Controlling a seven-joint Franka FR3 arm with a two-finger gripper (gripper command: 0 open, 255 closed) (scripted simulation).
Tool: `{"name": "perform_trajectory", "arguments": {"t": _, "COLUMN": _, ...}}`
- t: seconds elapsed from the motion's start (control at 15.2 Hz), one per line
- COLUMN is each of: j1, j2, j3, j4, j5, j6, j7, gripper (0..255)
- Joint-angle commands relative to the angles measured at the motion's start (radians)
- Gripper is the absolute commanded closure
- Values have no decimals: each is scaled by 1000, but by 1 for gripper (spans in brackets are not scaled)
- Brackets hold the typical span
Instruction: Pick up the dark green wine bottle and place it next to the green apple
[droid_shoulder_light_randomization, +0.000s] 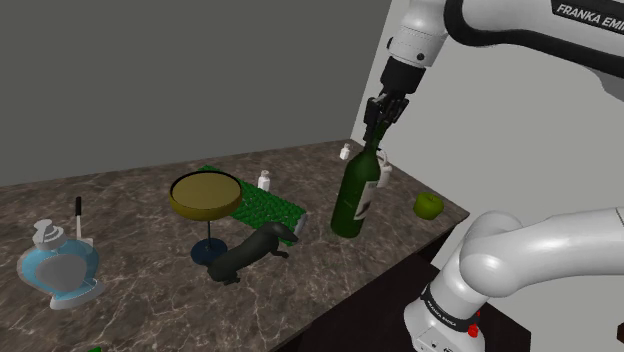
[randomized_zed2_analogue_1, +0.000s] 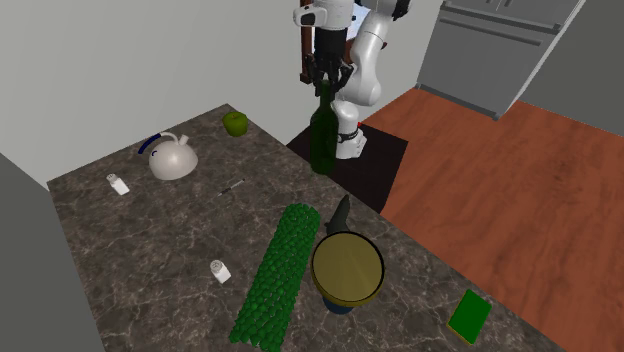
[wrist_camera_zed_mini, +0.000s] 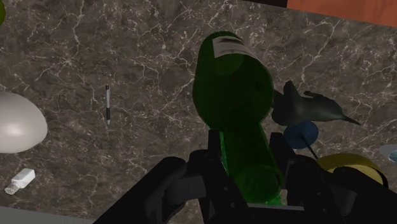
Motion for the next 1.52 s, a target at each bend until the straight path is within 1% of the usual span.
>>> {"name": "perform_trajectory", "arguments": {"t": 0.0, "j1": -1, "j2": 10, "j3": -2, "j4": 35, "j5": -2, "j6": -25, "j7": 0, "gripper": 255}}
{"name": "perform_trajectory", "arguments": {"t": 0.79, "j1": -9, "j2": 87, "j3": -7, "j4": 257, "j5": -13, "j6": -170, "j7": 6, "gripper": 255}}
{"name": "perform_trajectory", "arguments": {"t": 1.45, "j1": -16, "j2": 173, "j3": -8, "j4": 470, "j5": -21, "j6": -297, "j7": 13, "gripper": 255}}
